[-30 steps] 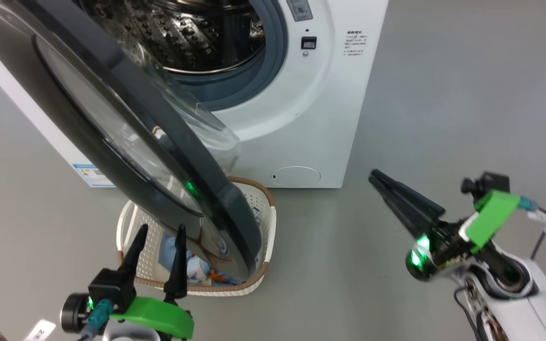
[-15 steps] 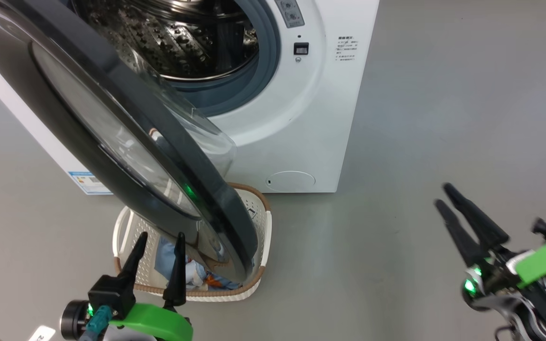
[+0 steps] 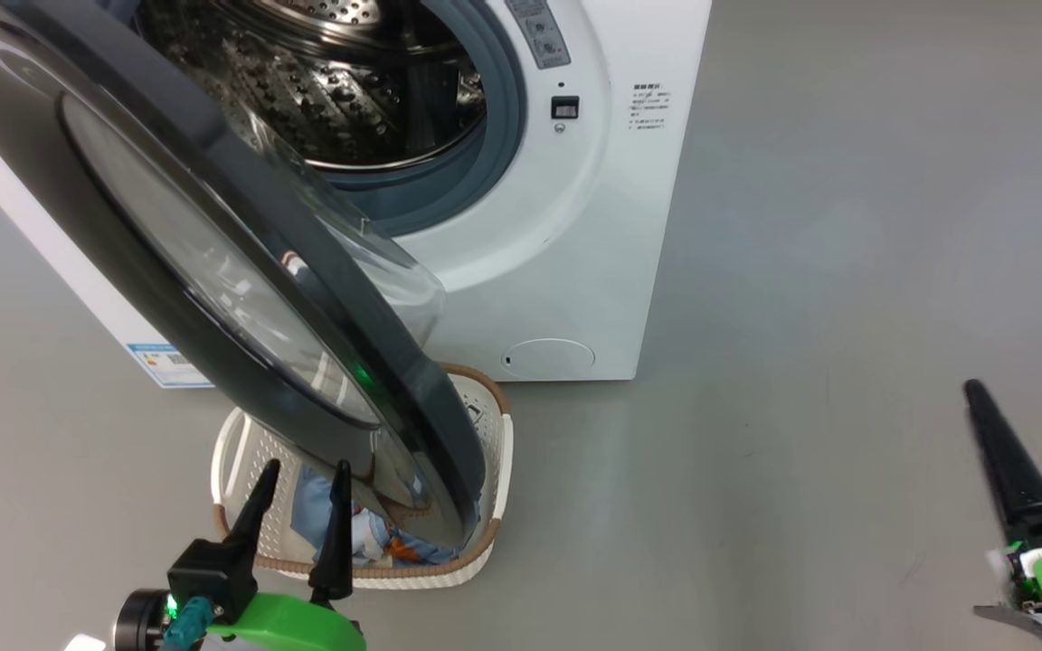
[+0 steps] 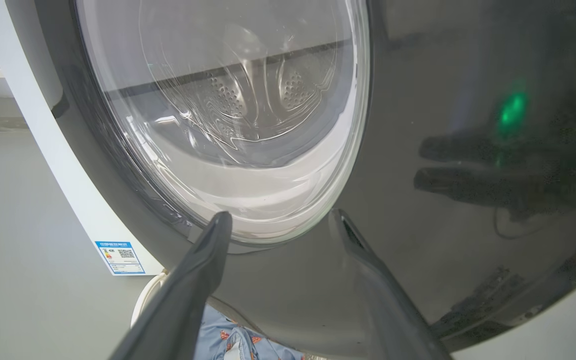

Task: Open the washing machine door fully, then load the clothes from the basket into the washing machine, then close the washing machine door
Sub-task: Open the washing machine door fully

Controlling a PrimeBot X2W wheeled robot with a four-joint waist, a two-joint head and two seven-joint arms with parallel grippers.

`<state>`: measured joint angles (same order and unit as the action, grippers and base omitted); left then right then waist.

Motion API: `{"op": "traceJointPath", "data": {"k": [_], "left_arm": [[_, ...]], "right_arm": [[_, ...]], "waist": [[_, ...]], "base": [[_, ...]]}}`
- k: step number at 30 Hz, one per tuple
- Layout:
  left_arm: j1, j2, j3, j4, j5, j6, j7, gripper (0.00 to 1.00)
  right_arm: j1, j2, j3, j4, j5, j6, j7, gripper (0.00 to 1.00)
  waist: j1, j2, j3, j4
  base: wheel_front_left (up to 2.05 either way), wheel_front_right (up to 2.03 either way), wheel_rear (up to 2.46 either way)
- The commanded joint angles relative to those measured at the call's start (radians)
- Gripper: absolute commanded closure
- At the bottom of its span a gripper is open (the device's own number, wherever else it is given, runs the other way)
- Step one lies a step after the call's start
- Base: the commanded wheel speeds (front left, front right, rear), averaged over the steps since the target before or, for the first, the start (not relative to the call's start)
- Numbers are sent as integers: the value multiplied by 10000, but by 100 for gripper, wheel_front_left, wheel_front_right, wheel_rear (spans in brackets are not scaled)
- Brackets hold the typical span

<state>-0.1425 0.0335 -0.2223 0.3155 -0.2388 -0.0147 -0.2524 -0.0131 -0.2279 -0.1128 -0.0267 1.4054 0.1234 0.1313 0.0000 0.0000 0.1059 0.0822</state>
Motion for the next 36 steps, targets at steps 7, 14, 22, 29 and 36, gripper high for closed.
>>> {"op": "traceJointPath", "data": {"k": [7, 14, 22, 29, 36], "left_arm": [[62, 167, 390, -121, 90, -85, -94, 0], [232, 167, 441, -93, 72, -83, -94, 0], [386, 167, 517, -84, 79, -116, -94, 0], [455, 167, 536, -44, 76, -138, -94, 0], [497, 167, 590, 9, 94, -170, -94, 0]], "right_arm": [[352, -1280, 1051, -186, -3478, 73, -2636, 0], [501, -1574, 1108, 685, -7266, 73, -3881, 0], [779, -804, 505, 746, -10874, 73, -3927, 0], [1040, -205, 574, 897, -11896, 73, -3928, 0], [1173, -19, 629, 1025, -11867, 73, -3929, 0]], "waist": [[0, 0, -210, -41], [0, 0, -444, -65], [0, 0, -630, -133], [0, 0, -752, -143], [0, 0, -838, -159]], "base": [[0, 0, 0], [0, 0, 0], [0, 0, 0], [0, 0, 0], [0, 0, 0]]}}
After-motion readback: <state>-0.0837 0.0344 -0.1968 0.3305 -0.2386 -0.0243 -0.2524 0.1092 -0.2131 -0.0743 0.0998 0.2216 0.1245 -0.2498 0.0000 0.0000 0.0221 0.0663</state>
